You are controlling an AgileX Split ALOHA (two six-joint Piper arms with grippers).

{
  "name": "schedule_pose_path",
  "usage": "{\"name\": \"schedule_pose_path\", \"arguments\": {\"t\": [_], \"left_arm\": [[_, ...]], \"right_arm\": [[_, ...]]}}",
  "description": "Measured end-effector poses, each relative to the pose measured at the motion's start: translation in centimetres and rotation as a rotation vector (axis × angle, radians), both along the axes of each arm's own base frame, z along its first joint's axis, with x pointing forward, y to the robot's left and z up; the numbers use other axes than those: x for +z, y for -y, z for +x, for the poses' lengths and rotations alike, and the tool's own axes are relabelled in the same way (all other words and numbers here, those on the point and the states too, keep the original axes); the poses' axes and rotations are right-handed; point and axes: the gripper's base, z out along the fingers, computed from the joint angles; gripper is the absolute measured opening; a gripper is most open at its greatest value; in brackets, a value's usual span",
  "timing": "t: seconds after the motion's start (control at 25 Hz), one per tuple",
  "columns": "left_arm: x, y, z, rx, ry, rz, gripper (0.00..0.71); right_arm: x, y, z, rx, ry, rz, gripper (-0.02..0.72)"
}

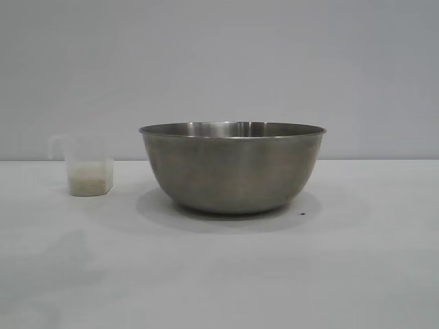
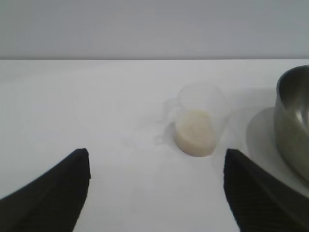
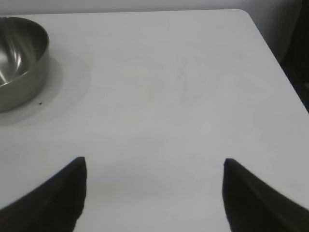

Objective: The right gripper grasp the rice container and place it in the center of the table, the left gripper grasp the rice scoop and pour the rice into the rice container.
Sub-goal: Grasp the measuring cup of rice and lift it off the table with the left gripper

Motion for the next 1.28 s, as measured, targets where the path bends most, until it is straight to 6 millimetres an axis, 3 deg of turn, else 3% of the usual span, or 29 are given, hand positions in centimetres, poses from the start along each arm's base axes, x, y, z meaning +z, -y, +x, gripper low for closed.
{"name": "schedule_pose_path", "arguments": {"t": [0.16, 0.44, 0.88, 1.2, 1.28], "left_arm": [[-1.9, 0.1, 0.9, -0.004, 0.009, 0.016, 0.505], [-6.9, 0.4, 2.5, -0.009, -0.174, 0.051, 0.505], [-6.1, 0.9, 6.3, -0.003, -0.067, 0.031, 0.505], [-7.4, 1.3, 8.9, -0.002, -0.061, 0.031, 0.505], [-7.6, 1.3, 9.5, -0.001, -0.055, 0.031, 0.423]], "right_arm": [[0.0, 0.0, 0.0, 0.000, 0.000, 0.000, 0.515], [0.0, 0.0, 0.0, 0.000, 0.000, 0.000, 0.515], [0.0, 0.0, 0.0, 0.000, 0.000, 0.000, 0.515], [0.0, 0.0, 0.0, 0.000, 0.000, 0.000, 0.515], [0.0, 0.0, 0.0, 0.000, 0.000, 0.000, 0.515]]}}
